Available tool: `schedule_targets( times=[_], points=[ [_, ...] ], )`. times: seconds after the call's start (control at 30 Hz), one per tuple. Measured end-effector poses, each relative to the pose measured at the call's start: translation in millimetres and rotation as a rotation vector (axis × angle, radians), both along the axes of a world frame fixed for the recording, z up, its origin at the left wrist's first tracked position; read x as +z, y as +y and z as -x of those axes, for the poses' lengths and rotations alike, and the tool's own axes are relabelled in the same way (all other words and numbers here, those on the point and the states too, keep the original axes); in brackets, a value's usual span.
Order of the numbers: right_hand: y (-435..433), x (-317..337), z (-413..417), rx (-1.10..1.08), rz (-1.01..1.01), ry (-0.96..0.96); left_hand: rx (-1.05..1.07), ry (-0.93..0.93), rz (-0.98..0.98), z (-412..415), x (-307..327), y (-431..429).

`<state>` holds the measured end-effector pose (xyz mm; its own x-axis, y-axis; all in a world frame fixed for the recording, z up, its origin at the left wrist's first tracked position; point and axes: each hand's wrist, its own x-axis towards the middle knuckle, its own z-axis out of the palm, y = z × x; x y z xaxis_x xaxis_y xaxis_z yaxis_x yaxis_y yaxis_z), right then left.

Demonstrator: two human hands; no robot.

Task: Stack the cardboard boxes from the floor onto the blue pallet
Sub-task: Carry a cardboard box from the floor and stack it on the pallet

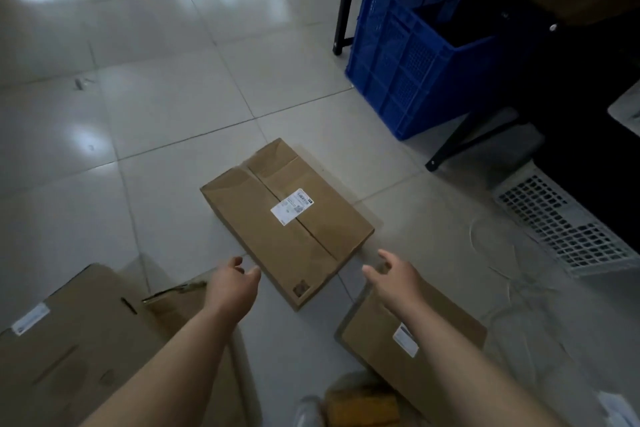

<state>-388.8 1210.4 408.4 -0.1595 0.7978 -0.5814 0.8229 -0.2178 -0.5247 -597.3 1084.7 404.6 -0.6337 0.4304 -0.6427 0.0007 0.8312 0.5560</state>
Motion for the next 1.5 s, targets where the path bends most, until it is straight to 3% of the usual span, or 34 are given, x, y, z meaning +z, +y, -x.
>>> schedule_targets(
  times=[0.33, 0.6, 0.8, 1.03, 1.2, 1.5],
  points=[
    [99.6, -212.4, 15.0, 0.037, -0.073, -0.150, 0.101, -0.046, 0.055, -15.4, -212.2, 65.7],
    [158.4, -333.3, 30.8, -0.028, -0.162, -0.149, 0.275, -0.092, 0.039, -3.0, -338.7, 88.5],
    [183.9, -382.6, 42.1, 0.038, -0.141, -0.193, 0.349, -0.114, 0.028, 6.5, -380.4, 96.5],
    [179.8, -377.7, 44.5, 0.093, -0.097, -0.308, 0.376, -0.085, 0.067, 20.2, -386.2, 86.1],
    [143.8, -389.9, 50.9, 0.022, 0.070, -0.153, 0.393, 0.020, 0.114, 42.6, -380.5, 48.0],
    [113.5, -399.6, 65.5, -0.019, 0.094, 0.096, 0.534, -0.068, -0.023, 55.9, -385.7, 10.8]
  ],
)
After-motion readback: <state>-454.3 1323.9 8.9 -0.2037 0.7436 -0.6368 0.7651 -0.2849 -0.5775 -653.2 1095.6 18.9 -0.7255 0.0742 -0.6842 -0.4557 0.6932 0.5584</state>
